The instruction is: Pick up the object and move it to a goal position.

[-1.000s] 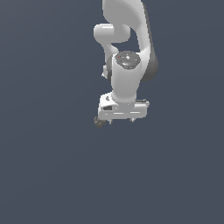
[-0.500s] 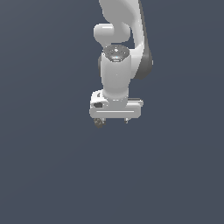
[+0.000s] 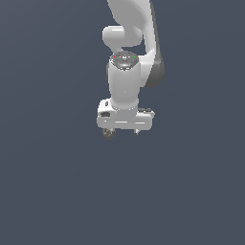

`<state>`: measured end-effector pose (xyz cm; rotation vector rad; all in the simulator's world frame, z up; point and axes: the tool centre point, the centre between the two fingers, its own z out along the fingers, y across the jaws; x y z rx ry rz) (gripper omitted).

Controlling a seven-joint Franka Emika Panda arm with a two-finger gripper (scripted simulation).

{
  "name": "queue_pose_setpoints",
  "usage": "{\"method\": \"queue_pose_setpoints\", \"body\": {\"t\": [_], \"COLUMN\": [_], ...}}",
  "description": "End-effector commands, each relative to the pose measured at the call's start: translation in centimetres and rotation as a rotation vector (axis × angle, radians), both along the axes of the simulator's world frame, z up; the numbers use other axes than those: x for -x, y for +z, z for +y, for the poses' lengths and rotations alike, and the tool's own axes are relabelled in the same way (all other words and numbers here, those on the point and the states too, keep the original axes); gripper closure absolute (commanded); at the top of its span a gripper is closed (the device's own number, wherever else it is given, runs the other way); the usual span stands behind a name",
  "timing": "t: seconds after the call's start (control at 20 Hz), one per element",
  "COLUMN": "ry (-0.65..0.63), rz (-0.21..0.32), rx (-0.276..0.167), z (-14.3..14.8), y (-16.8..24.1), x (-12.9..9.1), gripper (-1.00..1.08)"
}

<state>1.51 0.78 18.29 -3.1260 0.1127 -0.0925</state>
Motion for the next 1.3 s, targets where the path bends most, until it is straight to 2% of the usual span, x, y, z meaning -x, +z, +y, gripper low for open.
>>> {"method": "queue_pose_setpoints", "body": {"t": [0.0,0.3,0.9,1.25], "ry": [-0.040,-0.187,-0.586,-0.744], "rz": [0.004,0.017,0.046,0.056], "rx": [-0.002,-0.008,-0.016,-0.016], "z": [-0.4,-1.9,-5.7,-7.2], "y": [-0.5,-2.0,-5.9,-7.2], "x": [0.4,1.9,6.4,8.3], "gripper": [-0.92,-0.92,-0.92,-0.92]}}
